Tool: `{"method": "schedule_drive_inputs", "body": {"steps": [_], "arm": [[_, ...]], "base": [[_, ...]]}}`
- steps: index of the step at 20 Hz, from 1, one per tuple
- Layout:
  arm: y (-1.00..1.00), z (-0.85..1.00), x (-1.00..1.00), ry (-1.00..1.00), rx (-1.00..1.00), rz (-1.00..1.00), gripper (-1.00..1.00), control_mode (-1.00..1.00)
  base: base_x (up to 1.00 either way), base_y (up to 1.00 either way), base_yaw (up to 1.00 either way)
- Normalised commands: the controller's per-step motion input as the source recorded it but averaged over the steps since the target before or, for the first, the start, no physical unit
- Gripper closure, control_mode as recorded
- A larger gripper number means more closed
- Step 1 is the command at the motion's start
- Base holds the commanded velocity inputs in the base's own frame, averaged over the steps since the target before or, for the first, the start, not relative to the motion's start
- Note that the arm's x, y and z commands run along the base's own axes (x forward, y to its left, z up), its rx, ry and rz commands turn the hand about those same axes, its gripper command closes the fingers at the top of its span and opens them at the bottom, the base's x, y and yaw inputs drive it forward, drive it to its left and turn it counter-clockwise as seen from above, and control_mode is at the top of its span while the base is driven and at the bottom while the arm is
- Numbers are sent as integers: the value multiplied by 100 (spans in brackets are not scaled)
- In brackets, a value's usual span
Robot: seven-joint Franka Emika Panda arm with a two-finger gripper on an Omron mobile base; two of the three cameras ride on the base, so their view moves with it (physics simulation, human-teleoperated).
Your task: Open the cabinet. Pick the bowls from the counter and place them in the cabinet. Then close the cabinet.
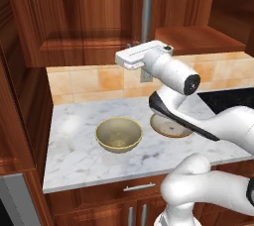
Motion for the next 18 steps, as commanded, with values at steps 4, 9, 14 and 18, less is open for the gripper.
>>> {"method": "schedule_drive_inputs", "body": {"steps": [4,9,14,18], "arm": [[100,100,-100,0,0,21,100,-100],[100,94,-100,-2,0,18,100,-100],[-40,23,-84,0,10,9,100,-100],[-100,-24,-45,3,24,9,100,-100]], "base": [[0,0,0],[0,0,0],[0,0,0],[0,0,0]]}}
